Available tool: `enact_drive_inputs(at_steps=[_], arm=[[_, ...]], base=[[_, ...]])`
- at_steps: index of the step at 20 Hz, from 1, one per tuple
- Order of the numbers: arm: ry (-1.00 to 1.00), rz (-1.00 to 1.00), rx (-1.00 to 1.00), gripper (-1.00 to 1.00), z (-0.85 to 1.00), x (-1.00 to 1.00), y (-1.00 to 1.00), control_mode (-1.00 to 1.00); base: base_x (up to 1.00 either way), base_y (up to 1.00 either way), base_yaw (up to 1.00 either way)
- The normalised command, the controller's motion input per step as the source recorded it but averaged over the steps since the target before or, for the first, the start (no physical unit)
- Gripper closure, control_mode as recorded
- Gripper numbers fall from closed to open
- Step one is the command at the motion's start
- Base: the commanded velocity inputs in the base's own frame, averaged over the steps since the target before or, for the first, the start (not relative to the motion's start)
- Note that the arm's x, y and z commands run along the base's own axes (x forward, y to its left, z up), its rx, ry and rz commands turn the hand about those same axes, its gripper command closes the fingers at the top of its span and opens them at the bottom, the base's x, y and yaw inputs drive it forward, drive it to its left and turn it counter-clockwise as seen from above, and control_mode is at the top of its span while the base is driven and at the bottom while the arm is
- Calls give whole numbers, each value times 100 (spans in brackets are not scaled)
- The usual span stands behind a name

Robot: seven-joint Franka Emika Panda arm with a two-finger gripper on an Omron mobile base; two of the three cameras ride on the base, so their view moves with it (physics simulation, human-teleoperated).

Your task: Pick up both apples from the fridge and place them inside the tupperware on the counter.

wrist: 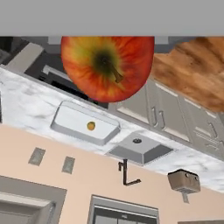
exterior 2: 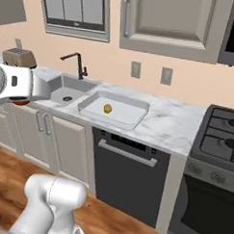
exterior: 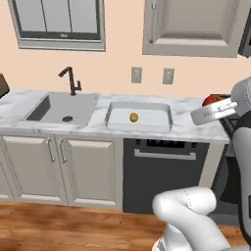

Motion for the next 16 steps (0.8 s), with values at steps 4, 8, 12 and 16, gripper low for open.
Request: enact_drive_inputs(at_steps=[4, 8, 12, 16], arm=[[0, 0, 0, 100, 0, 0, 0, 100], [0, 0, 0, 100, 0, 0, 0, 100], [0, 0, 0, 100, 0, 0, 0, 100], [0, 0, 0, 100, 0, 0, 0, 100]], base=[[92, 51, -14], [73, 28, -32], [61, 11, -59], [60, 3, -73]])
